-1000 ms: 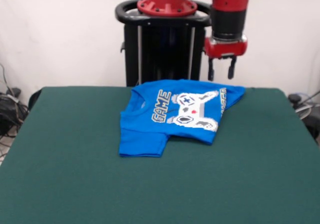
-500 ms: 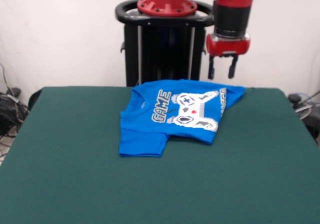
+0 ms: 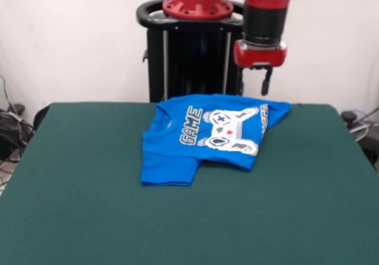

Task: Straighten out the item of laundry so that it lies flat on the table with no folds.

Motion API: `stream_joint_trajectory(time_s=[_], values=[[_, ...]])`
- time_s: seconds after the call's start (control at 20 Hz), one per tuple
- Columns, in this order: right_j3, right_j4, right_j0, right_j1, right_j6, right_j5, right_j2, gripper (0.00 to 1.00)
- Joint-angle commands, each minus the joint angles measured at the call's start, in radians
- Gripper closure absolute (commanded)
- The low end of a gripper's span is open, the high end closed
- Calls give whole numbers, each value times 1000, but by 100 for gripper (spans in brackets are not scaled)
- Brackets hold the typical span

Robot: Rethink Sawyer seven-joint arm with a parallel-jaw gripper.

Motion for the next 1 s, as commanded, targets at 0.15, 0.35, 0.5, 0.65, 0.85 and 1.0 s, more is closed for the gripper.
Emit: stream_joint_trajectory(time_s=[0.15, 0.35, 0.5, 0.65, 0.85, 1.0], values=[[-125, -50, -71, 67, 37, 61, 3, 0], [-133, -61, -46, 80, 62, 36, -30, 0], [-146, -69, -34, 99, 73, 18, -45, 0], [-165, -81, -43, 122, 71, 12, -42, 0], [-183, -86, -38, 135, 75, 17, -40, 0], [-191, -90, -38, 150, 75, 10, -35, 0]])
